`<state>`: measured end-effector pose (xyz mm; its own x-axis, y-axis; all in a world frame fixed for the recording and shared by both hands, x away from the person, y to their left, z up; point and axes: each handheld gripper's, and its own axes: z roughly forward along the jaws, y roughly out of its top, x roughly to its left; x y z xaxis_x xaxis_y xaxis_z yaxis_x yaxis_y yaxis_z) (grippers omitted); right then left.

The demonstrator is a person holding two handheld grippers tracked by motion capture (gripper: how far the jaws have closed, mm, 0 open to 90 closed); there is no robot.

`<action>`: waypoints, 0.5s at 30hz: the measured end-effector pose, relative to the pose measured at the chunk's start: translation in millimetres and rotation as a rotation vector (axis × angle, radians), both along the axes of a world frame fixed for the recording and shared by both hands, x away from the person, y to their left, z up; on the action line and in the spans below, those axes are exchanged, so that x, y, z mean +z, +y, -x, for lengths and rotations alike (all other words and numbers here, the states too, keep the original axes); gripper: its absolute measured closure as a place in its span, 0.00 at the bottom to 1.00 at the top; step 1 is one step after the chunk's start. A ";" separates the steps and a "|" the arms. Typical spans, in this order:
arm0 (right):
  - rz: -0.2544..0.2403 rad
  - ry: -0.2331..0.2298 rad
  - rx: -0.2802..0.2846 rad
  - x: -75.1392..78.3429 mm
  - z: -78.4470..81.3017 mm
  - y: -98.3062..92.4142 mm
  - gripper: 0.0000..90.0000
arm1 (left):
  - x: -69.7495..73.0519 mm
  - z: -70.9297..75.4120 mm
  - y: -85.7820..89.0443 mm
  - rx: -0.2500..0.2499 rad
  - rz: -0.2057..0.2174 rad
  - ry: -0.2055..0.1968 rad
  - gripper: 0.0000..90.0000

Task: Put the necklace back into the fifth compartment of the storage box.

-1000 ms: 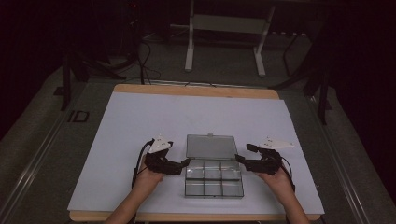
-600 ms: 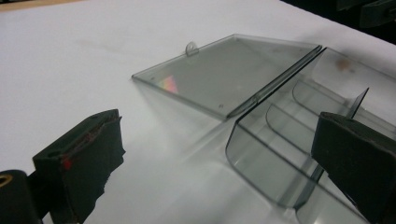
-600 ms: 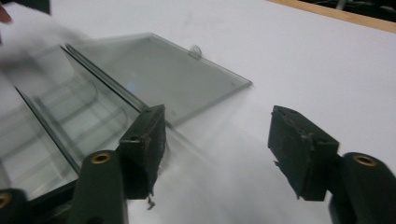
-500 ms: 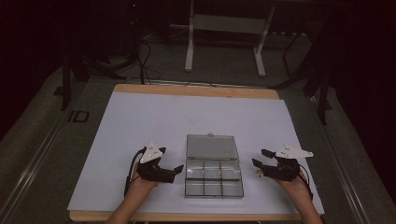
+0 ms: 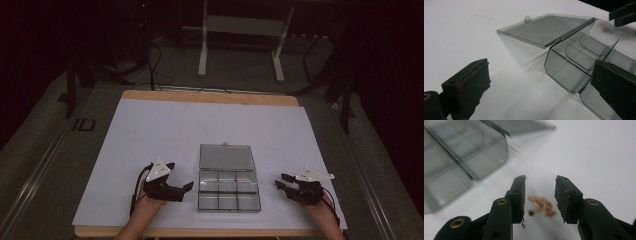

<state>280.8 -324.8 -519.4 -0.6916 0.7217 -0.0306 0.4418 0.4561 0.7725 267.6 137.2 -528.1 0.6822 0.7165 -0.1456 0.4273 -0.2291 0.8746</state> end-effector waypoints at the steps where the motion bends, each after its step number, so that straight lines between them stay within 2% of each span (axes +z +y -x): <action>1: 0.006 0.005 -0.006 -3.1 -0.8 -0.5 0.68 | -0.7 0.4 0.2 0.001 0.001 0.001 0.03; 6: 0.046 0.020 -0.026 -15.1 -5.8 -3.4 0.72 | -3.0 0.7 0.7 0.001 0.003 0.002 0.03; 10: 0.021 0.040 -0.019 -15.7 -8.2 -6.0 0.74 | -3.7 0.2 0.2 0.005 0.002 0.004 0.03; 15: 0.033 0.047 -0.022 -14.5 -11.3 -4.8 0.88 | -3.9 0.9 -1.5 -0.001 -0.008 -0.002 0.03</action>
